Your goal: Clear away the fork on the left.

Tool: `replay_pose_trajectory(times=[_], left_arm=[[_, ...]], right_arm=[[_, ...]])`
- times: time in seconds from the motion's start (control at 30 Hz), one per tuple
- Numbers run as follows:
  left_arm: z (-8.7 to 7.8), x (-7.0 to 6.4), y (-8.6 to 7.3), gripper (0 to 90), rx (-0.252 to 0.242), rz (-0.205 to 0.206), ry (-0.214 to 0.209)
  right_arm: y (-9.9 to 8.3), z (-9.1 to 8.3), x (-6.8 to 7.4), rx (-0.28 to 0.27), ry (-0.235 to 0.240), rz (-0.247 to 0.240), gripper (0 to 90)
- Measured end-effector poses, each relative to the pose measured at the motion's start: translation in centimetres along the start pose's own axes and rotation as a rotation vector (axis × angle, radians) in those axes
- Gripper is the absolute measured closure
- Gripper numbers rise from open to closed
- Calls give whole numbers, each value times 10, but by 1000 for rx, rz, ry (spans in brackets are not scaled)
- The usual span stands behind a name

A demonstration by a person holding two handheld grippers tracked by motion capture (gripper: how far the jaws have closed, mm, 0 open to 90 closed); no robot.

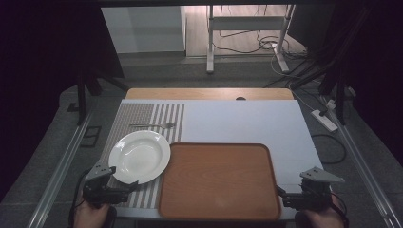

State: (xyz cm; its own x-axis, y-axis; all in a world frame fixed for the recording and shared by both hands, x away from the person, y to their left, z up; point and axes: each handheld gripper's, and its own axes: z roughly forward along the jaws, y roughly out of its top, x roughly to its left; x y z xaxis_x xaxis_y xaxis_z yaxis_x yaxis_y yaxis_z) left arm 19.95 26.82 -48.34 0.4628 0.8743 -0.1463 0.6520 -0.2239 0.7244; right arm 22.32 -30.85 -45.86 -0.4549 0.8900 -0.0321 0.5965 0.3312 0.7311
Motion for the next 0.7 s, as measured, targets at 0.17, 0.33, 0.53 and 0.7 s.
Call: replay_pose_trajectory(times=[0.17, 0.33, 0.53, 0.7], left_arm=[[1, 2, 1, 0, 11, -8, -23], [5, 2, 4, 0, 34, 19, -27], [7, 7, 7, 2, 18, 20, -22], [11, 11, 9, 0, 22, -7, -45]], right_arm=[[0, 1, 1, 6, 2, -9, 0], [1, 2, 1, 14, 5, -11, 0], [1, 3, 2, 21, 10, -19, 0], [1, 3, 1, 23, 15, -17, 0]])
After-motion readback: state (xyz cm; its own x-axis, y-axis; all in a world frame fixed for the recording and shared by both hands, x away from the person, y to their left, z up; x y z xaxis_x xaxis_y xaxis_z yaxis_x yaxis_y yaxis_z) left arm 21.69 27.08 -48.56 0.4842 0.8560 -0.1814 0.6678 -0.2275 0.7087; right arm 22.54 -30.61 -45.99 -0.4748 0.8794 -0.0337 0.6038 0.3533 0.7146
